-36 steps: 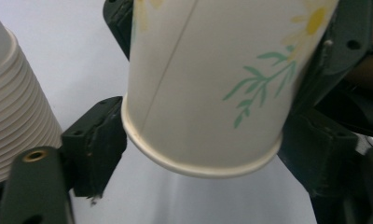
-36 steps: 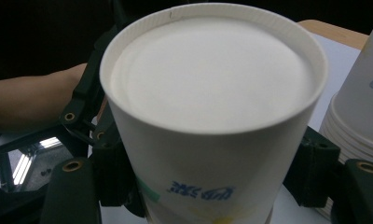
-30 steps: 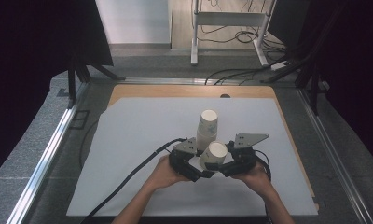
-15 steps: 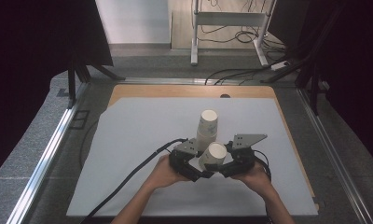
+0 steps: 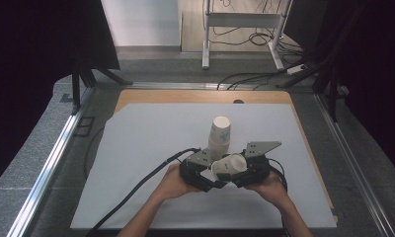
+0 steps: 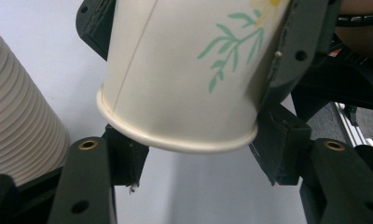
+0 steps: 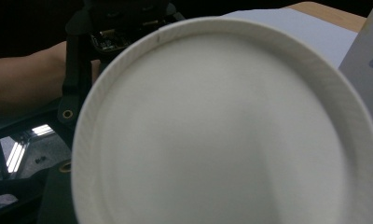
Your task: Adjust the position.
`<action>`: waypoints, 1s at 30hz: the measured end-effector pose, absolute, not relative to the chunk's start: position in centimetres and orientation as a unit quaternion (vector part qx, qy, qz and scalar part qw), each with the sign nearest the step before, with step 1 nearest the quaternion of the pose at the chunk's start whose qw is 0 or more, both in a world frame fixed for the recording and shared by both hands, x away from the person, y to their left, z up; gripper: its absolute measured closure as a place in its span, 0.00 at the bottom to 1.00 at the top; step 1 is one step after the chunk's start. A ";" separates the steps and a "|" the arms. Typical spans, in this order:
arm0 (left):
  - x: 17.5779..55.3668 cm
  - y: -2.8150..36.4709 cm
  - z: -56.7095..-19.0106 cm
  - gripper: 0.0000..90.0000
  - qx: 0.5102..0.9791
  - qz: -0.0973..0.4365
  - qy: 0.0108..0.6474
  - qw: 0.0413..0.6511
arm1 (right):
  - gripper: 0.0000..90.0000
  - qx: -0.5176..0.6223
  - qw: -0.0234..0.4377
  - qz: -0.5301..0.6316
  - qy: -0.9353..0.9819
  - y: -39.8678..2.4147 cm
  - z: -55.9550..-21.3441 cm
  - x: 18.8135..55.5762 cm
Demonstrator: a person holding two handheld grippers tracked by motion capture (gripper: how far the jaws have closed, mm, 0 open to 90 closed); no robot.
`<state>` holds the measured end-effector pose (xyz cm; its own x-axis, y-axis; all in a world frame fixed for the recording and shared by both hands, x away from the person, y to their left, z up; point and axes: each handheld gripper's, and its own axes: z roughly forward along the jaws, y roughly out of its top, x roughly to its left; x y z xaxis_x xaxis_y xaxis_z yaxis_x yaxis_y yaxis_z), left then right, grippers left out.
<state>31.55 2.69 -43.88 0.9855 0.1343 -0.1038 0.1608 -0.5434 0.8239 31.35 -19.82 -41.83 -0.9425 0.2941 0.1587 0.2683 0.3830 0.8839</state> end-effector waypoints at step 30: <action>31.7 2.7 -43.8 0.29 0.875 0.001 0.085 0.477 | 0.35 0.163 0.010 0.527 0.834 -19.6 -41.6 31.3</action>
